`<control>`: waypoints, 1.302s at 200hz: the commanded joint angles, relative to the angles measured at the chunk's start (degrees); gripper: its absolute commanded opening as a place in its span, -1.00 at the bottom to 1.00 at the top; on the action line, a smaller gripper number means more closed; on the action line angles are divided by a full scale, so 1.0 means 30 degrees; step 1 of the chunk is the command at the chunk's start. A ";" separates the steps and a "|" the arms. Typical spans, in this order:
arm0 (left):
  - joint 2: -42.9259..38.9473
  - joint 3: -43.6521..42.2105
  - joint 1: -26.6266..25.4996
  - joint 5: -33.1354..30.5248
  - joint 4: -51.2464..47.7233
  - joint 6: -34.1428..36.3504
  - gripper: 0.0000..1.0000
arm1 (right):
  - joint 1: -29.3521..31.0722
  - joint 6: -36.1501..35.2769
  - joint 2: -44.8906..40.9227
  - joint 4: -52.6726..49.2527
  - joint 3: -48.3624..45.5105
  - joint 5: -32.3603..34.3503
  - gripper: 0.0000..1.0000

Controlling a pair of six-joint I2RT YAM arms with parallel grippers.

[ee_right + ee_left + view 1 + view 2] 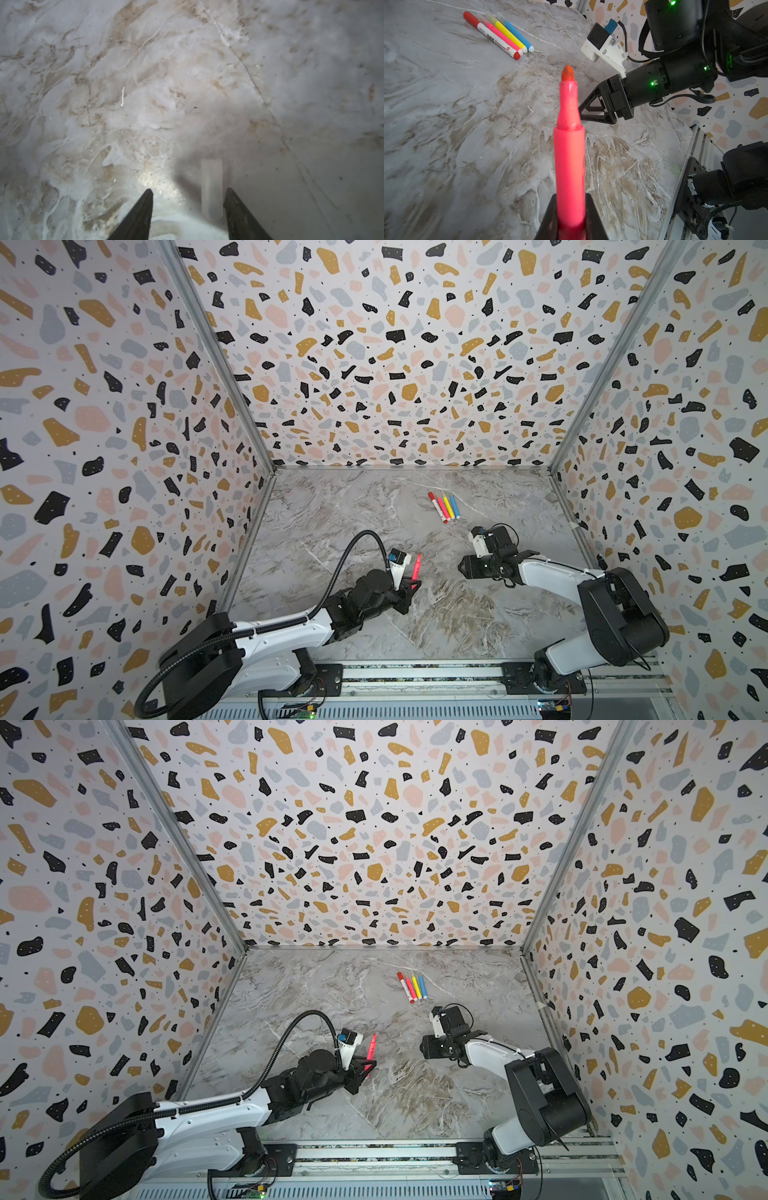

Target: Insert the pens into the pen caps

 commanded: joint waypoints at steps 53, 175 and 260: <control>-0.0291 -0.0137 -0.0073 -0.0246 0.0631 0.0069 -0.99 | 0.0242 -0.0302 -0.0517 -0.1889 0.1702 0.2482 0.12; 0.0032 -0.0090 -0.0073 -0.0393 0.0365 0.0311 -0.99 | 0.2077 0.0008 0.2166 -0.3503 0.3241 0.5281 -0.18; -0.0173 -0.0135 -0.0073 -0.0422 0.0278 0.0340 -0.99 | 0.2405 -0.0125 0.2718 -0.3773 0.3457 0.5533 -0.59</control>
